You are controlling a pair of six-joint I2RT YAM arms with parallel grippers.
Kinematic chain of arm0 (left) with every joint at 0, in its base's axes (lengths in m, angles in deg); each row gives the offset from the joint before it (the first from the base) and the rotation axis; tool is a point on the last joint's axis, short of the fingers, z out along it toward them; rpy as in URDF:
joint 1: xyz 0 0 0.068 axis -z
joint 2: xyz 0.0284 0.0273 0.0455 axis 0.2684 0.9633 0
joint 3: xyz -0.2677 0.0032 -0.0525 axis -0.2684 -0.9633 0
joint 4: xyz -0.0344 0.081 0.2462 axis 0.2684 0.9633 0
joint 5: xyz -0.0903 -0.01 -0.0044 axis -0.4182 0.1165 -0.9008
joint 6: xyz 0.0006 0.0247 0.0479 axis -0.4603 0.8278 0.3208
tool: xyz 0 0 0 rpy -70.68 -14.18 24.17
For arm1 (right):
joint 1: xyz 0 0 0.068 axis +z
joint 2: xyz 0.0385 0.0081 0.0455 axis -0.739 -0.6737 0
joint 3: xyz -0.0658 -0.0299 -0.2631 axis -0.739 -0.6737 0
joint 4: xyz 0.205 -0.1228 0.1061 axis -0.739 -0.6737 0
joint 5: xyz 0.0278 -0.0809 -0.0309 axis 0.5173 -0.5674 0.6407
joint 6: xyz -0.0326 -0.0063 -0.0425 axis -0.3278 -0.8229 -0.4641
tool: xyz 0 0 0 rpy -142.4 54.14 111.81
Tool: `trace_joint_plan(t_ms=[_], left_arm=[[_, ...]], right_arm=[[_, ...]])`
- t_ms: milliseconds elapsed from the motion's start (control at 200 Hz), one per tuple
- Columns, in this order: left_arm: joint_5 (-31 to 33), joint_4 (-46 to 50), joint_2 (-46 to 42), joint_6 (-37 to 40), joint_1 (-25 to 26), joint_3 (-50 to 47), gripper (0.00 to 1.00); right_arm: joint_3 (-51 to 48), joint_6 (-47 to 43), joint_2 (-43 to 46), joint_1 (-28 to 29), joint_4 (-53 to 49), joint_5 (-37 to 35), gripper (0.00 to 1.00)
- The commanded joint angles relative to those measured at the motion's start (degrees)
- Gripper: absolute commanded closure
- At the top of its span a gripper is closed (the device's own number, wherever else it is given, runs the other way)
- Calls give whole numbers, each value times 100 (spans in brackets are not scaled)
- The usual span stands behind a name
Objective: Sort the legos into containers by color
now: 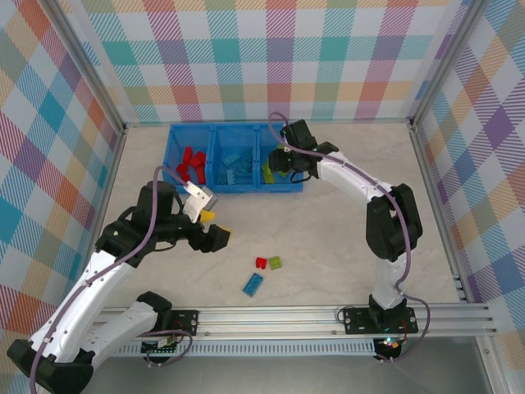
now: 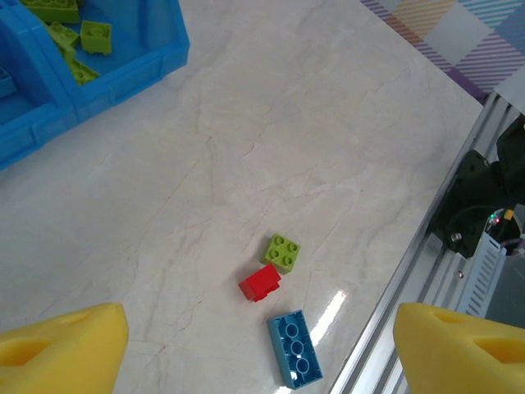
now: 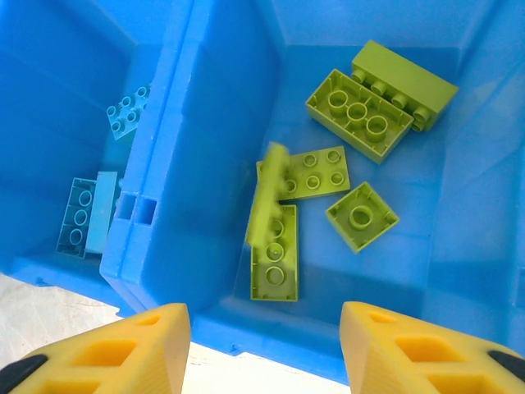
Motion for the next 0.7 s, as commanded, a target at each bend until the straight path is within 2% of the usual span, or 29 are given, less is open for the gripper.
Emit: trace_joint_plan(t_ms=[0, 225, 355, 435, 595, 695], left_arm=[[214, -115, -35, -203, 85, 128, 16], [-228, -235, 61, 280, 146, 10, 16], [-992, -5, 151, 1129, 382, 17, 16], [-917, 139, 211, 1617, 653, -5, 14], [-866, 372, 233, 2480, 997, -169, 11], [-736, 437, 132, 2782, 1114, -271, 10]], right_arm=[[-2, -218, 400, -46, -173, 38, 49], [-1730, -397, 2150, 46, 41, 991, 48], [-2460, -530, 2766, 746, -693, 213, 49], [-2734, -390, 2852, 1320, -1157, -166, 49], [-3285, 114, 2862, 2348, -1341, -280, 44], [-3504, 397, 2684, 2729, -1399, -450, 41]])
